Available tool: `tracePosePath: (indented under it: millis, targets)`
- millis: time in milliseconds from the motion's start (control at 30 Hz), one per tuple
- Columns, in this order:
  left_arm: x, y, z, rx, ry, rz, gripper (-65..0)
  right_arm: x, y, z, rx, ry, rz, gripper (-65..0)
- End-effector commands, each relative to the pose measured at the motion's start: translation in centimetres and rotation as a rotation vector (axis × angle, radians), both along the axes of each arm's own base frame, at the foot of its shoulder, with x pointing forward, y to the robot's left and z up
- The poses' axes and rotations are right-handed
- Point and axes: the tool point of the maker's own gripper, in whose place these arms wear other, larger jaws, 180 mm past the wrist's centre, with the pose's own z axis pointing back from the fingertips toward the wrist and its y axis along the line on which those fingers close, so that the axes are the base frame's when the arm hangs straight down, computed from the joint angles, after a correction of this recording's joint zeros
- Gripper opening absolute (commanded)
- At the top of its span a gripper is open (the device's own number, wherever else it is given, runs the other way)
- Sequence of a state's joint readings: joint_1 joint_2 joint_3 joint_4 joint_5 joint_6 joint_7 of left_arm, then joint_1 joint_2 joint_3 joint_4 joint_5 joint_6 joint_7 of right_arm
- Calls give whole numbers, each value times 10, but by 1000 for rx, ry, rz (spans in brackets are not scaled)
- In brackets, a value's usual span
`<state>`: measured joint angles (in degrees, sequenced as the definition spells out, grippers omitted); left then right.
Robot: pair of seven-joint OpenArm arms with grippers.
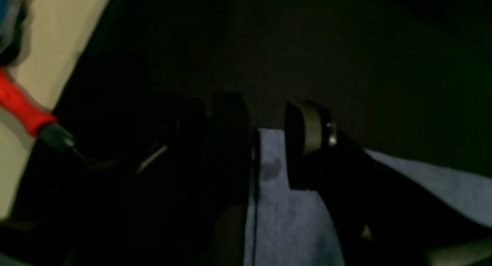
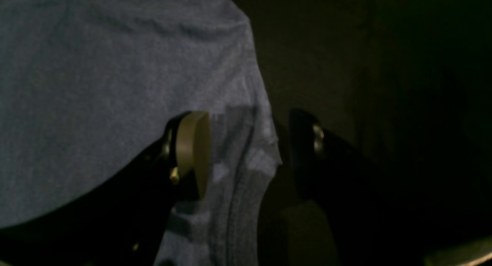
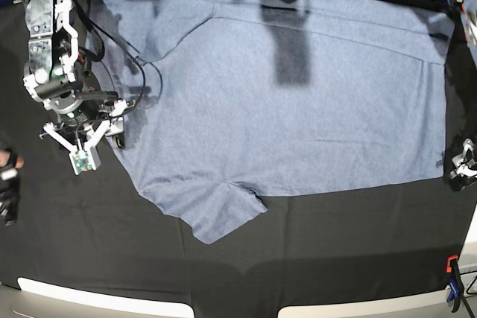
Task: Layout the t-shirt on the table in an organized manner, then fold the t-shirt properly
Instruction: 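Move both grippers to the shirt hem corners and grasp them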
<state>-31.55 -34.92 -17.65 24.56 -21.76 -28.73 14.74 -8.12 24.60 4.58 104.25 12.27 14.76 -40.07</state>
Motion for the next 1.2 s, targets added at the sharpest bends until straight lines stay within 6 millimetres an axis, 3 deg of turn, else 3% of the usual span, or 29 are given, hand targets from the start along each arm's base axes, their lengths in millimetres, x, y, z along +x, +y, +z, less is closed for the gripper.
tracePosePath:
  millis: [0,167,367,500,600,700,733,833,1000,1167]
  targets:
    - [9,10,18,12,-47,11,-345,8,-2,15,-5,-54,5,-334]
    - [-3,-6,-14,51,51,-57,-345,12,-2,19,-4,-67,6,-334]
    - [-3,-18,-21,77,76,-111,-345,29,3,40,32,-120,11,-334]
    - [1,-48,-25,22,60,-201,-347,39,9,54,77,-157,24,-334]
    - [3,-63,-31,2,66,-216,-420,44,10,59,77,-173,24,-334]
    - [1,-69,-35,-9,86,-228,-578,52,7,56,89,-172,8,-334]
    - [1,-70,-37,-11,94,-232,-645,57,3,53,99,-165,-4,-334]
    - [1,-71,-37,-11,95,-232,-650,80,-2,38,171,-120,-9,-334]
    - [1,-70,-37,-10,94,-229,-650,131,9,20,251,-11,45,-334]
    - [0,-71,-38,-11,101,-231,-650,181,41,13,288,117,52,-334]
